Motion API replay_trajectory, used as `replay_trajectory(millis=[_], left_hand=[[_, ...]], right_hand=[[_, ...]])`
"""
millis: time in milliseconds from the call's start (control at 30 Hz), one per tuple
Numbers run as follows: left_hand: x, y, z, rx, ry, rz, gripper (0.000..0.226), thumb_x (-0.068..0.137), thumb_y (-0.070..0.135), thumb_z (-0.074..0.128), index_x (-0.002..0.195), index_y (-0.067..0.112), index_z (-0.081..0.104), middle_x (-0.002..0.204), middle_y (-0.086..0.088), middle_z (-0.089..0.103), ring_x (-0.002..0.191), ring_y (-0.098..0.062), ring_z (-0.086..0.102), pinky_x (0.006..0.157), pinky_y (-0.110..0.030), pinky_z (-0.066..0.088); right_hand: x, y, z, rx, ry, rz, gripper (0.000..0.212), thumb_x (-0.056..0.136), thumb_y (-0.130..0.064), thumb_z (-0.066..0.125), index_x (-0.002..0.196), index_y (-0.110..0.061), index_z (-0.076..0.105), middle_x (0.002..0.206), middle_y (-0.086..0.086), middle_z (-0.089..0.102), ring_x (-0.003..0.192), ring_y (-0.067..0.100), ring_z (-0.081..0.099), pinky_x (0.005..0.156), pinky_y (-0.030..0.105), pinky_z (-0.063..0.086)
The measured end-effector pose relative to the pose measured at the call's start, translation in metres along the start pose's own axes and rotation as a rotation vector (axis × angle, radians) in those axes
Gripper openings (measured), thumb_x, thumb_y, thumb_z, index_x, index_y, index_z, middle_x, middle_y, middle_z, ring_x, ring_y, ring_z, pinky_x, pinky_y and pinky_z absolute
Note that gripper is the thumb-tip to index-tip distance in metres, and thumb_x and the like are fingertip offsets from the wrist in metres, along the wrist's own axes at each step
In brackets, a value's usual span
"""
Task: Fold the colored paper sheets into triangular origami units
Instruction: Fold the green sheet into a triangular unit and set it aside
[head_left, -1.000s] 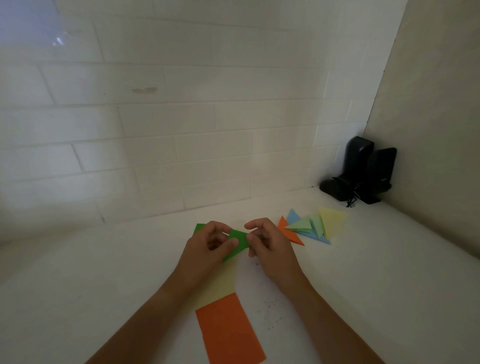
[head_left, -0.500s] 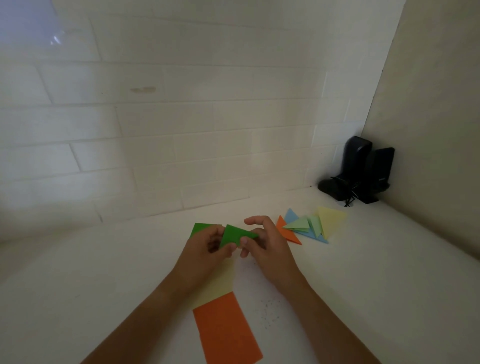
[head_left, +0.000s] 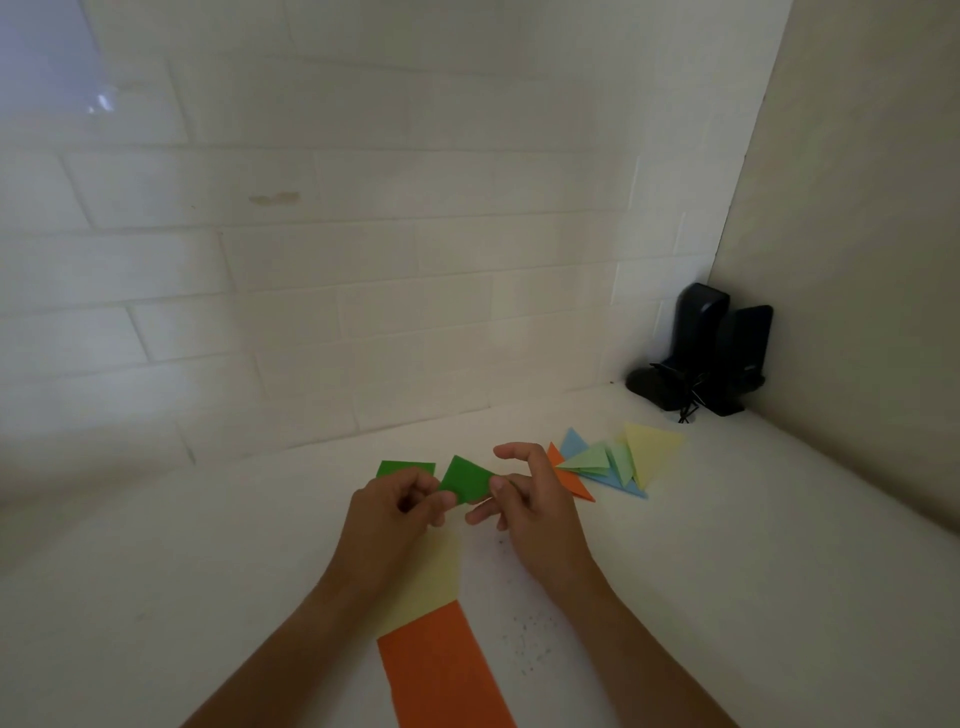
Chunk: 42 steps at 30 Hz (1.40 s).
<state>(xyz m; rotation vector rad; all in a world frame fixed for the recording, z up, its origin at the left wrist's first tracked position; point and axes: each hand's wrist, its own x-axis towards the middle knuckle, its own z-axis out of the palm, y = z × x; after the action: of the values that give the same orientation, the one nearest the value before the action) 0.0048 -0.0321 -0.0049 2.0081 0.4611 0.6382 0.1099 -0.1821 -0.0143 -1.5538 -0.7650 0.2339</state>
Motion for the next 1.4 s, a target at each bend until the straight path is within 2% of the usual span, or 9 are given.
replay_trajectory(millis=[367,533,633,733,800,900,1100,1333,1400], left_hand=[[0.003,-0.008,0.001,0.018,0.015,0.045,0.015,0.096,0.024,0.070,0.081,0.025,0.070,0.072,0.007,0.072,0.061,-0.001,0.060,0.062,-0.013,0.044],[0.009,-0.019,-0.001,0.222,0.168,0.118,0.013,0.093,0.015,0.071,0.100,0.027,0.072,0.100,0.010,0.067,0.095,-0.005,0.060,0.082,-0.023,0.046],[0.013,-0.029,-0.001,0.424,0.173,0.000,0.033,0.087,0.015,0.074,0.120,0.020,0.069,0.125,-0.005,0.060,0.116,-0.027,0.054,0.093,-0.039,0.046],[0.013,-0.032,0.003,0.519,0.105,-0.096,0.046,0.092,0.025,0.070,0.137,0.022,0.060,0.137,-0.007,0.057,0.128,-0.028,0.050,0.103,-0.042,0.038],[0.013,-0.032,0.004,0.532,0.081,-0.089,0.050,0.093,0.027,0.069,0.141,0.024,0.055,0.139,-0.004,0.057,0.131,-0.027,0.050,0.107,-0.041,0.036],[0.014,-0.034,0.002,0.436,0.068,-0.016,0.055,0.090,0.019,0.073,0.142,0.023,0.055,0.136,-0.001,0.060,0.126,-0.023,0.056,0.107,-0.039,0.042],[0.011,-0.029,0.003,0.252,0.107,0.073,0.056,0.087,-0.002,0.069,0.138,0.019,0.059,0.122,0.006,0.066,0.112,-0.009,0.061,0.102,-0.027,0.049],[0.007,-0.022,0.005,0.092,0.073,0.146,0.055,0.090,0.003,0.072,0.134,0.032,0.057,0.116,0.017,0.068,0.111,0.007,0.062,0.092,-0.006,0.045],[0.007,-0.024,0.006,0.096,0.029,0.166,0.056,0.090,0.002,0.072,0.134,0.033,0.055,0.118,0.016,0.068,0.113,0.006,0.060,0.095,-0.010,0.047]], right_hand=[[0.002,0.008,-0.003,-0.217,0.023,-0.083,0.030,0.089,0.011,0.051,0.085,-0.017,0.062,0.079,-0.008,0.062,0.076,0.018,0.062,0.064,0.021,0.048],[0.005,0.011,-0.003,-0.204,0.231,0.038,0.037,0.094,0.004,0.054,0.107,-0.029,0.066,0.104,-0.004,0.069,0.092,0.011,0.067,0.071,0.014,0.051],[0.008,0.022,-0.007,-0.159,0.350,0.157,0.041,0.094,-0.012,0.058,0.132,-0.026,0.058,0.115,0.003,0.068,0.102,0.017,0.067,0.092,0.034,0.058],[0.009,0.022,-0.008,-0.109,0.365,0.258,0.068,0.084,-0.034,0.059,0.150,-0.030,0.043,0.134,0.001,0.063,0.116,0.017,0.066,0.103,0.045,0.054],[0.010,0.020,-0.006,-0.114,0.383,0.239,0.073,0.078,-0.040,0.057,0.150,-0.035,0.043,0.136,-0.002,0.061,0.120,0.019,0.064,0.103,0.043,0.055],[0.008,0.016,-0.007,-0.112,0.387,0.170,0.049,0.093,-0.006,0.055,0.136,-0.031,0.057,0.112,0.003,0.061,0.097,0.022,0.069,0.077,0.022,0.057],[0.003,0.010,-0.005,-0.175,0.192,0.071,0.027,0.100,-0.003,0.055,0.097,-0.022,0.073,0.080,-0.002,0.066,0.063,0.007,0.061,0.058,0.013,0.047],[0.003,0.005,-0.001,-0.226,-0.026,-0.013,0.037,0.102,-0.011,0.056,0.127,-0.037,0.063,0.109,-0.011,0.069,0.075,0.014,0.068,0.069,0.022,0.055],[0.003,0.005,0.000,-0.262,-0.039,-0.051,0.037,0.102,-0.008,0.057,0.125,-0.034,0.068,0.112,-0.014,0.069,0.077,0.010,0.068,0.071,0.020,0.055]])
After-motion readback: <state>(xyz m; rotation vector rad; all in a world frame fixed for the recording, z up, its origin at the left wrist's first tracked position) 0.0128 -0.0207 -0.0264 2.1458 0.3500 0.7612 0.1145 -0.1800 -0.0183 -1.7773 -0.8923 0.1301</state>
